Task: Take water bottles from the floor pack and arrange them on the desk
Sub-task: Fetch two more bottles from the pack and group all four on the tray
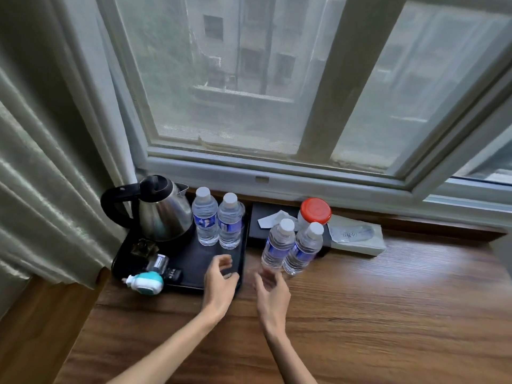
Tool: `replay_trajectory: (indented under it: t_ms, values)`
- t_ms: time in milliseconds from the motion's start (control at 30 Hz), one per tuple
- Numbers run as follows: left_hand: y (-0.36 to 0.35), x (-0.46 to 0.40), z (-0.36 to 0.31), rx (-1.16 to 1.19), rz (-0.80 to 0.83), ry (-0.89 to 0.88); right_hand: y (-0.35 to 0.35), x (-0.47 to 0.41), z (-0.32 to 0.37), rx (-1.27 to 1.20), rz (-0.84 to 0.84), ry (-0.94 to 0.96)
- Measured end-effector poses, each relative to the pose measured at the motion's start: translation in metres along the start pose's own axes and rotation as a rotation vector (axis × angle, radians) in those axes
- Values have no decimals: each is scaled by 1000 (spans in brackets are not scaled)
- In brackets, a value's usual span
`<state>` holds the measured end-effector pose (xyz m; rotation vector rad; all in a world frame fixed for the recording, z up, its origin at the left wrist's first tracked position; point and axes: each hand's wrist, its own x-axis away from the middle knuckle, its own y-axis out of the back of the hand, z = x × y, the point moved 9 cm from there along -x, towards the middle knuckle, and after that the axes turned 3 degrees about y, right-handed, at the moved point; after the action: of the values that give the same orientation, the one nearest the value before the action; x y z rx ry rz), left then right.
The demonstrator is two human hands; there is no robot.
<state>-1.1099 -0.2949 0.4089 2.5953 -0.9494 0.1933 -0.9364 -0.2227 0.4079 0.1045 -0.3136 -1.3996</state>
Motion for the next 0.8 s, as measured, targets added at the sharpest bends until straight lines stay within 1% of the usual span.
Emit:
replay_trajectory:
  t_ms: [133,200,267,367,467,567,667,800]
  values:
    - [-47,8,-33,-131,205,-101,68,-6,1,2,-233,27]
    - [-68,12,-49,-177,279,-145,83,-19,6,16,-259,21]
    - [-86,12,-64,-162,313,-188,87,-36,13,67,-211,32]
    - [-101,7,-73,-166,271,-217,82,-62,22,107,-86,94]
    - [-103,2,-68,-190,199,-182,76,-72,22,66,-34,97]
    - [-101,1,-64,-165,164,-175,76,-76,16,64,-45,110]
    - [-95,0,-62,-167,167,-181,76,-74,17,78,-54,112]
    - [-77,7,-56,-162,173,-195,74,-47,17,44,-82,82]
